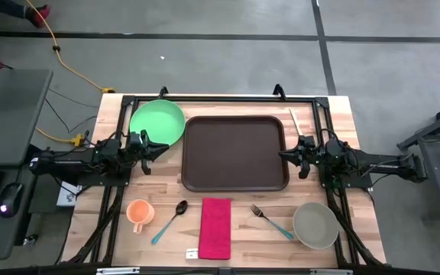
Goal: Set up tray
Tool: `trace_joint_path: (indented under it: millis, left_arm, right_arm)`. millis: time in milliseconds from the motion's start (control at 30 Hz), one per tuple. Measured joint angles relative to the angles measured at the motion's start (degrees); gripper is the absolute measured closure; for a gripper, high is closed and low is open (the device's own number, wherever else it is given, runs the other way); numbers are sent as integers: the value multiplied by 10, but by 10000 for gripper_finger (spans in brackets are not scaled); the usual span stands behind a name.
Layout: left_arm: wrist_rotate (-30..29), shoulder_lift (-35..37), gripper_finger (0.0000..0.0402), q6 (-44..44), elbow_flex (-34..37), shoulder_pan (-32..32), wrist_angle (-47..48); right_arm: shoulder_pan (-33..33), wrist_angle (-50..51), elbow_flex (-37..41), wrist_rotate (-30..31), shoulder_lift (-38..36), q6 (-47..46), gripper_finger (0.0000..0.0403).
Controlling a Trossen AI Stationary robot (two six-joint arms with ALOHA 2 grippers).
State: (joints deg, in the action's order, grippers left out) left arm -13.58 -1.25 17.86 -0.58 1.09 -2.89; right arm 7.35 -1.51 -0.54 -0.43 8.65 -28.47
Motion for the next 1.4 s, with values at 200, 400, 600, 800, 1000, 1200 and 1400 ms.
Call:
trace_joint_path:
  millis: [200, 400, 600, 800, 1000, 1200, 1400]
  left_arm:
    - [0, 0, 339, 0, 0, 0, 0]
    - [0, 0, 339, 0, 0, 0, 0]
    - [0, 0, 339, 0, 0, 0, 0]
    - [0, 0, 339, 0, 0, 0, 0]
    - [0, 0, 339, 0, 0, 0, 0]
    - [-1, 0, 339, 0, 0, 0, 0]
    - [-1, 0, 339, 21, 0, 0, 0]
  right_arm:
    - [0, 0, 0, 0, 0, 0, 402]
    - [0, 0, 0, 0, 0, 0, 402]
    - [0, 0, 0, 0, 0, 0, 402]
    - [0, 0, 0, 0, 0, 0, 402]
    - [0, 0, 0, 0, 0, 0, 402]
    - [0, 0, 0, 0, 0, 0, 402]
    - [0, 0, 0, 5, 0, -58, 402]
